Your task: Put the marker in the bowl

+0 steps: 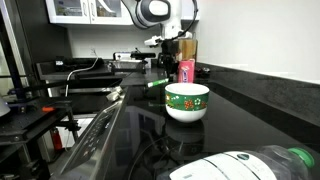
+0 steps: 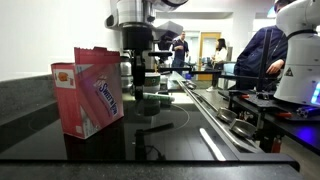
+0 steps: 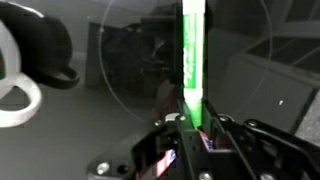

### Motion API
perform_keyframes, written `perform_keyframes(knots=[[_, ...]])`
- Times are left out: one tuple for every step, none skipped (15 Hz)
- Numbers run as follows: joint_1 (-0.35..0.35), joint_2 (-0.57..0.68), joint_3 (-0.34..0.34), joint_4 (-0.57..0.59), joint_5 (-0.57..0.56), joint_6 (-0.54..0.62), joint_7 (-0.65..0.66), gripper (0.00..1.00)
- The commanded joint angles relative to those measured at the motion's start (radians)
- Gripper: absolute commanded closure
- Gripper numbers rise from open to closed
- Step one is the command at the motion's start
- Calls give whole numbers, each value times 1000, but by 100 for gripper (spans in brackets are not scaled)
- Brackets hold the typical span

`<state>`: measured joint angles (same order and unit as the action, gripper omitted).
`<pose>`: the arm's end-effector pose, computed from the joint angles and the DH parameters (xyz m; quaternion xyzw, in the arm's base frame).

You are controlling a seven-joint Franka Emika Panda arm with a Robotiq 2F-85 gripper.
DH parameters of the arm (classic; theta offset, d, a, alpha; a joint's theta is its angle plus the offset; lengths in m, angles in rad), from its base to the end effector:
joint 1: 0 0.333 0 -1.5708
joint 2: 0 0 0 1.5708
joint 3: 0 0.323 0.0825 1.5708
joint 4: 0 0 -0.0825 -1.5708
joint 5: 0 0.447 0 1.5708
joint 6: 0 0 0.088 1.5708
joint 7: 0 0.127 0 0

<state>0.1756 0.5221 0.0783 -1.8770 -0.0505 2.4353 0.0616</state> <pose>0.6668 0.1712 0.1755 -0.9938 -0.1092 -0.0185 0.0056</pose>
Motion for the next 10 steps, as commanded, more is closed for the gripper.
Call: perform_keyframes(knots=[[-104,-194,28,-258,58,224,-128,95],[-144,-235,39,-310,91,282,-184,95],[-190,-274,56,-357,148,332,-255,95],[-231,-310,73,-394,207,368,-327,95],[-276,-342,99,-423,288,397,-418,95],[-324,-374,135,-444,395,409,-537,95],[-375,-401,178,-453,502,410,-659,95],[-395,-426,187,-453,599,392,-768,95],[-418,-450,199,-446,694,369,-881,95],[-429,-472,194,-441,759,352,-959,95]])
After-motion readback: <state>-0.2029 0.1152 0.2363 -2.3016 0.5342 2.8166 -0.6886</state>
